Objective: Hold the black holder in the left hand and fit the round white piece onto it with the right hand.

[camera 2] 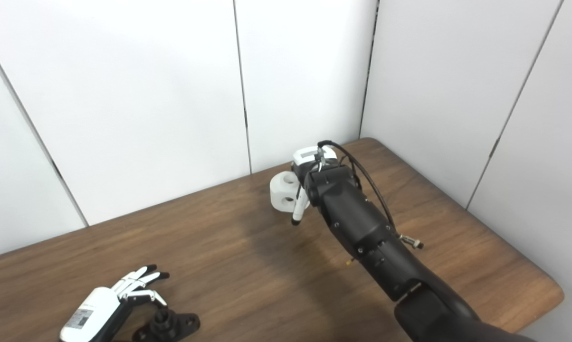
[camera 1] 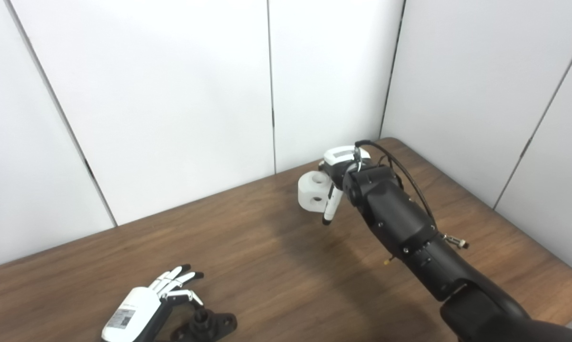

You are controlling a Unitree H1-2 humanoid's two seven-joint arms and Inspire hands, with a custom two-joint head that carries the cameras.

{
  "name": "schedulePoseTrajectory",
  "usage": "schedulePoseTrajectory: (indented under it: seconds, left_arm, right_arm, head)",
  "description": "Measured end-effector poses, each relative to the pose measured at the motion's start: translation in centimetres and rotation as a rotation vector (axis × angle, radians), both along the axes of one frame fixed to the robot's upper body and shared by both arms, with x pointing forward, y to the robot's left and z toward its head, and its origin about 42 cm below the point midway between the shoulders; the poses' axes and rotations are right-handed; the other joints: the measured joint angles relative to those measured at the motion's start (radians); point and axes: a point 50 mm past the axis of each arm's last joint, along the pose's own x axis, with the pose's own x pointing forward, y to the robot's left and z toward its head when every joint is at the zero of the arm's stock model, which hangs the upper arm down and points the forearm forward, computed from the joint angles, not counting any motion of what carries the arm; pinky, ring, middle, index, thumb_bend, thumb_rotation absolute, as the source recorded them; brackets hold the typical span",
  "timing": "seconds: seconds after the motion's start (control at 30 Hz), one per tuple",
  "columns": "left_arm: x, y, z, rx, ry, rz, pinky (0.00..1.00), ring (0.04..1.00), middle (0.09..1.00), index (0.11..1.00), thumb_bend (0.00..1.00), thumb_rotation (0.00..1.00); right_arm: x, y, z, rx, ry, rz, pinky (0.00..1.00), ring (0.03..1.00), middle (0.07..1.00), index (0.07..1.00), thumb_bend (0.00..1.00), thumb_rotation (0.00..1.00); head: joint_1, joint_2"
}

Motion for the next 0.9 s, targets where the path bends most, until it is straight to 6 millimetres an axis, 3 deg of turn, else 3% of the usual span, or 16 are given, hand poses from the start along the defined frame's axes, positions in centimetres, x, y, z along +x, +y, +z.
schedulePoseTrajectory:
  seconds: [0.9]
  left_arm:
    - [-0.6, 0.8, 0.1, -0.001, -0.002, 0.003, 1.0, 0.961, 0.892, 0.485, 0.52, 0.06]
  right_arm:
    - [0.8, 0.0, -3.6, 0.038, -0.096, 0.022, 0.9, 0.922, 0.919, 0.861, 0.89, 0.27]
  head:
    - [0.029, 0.034]
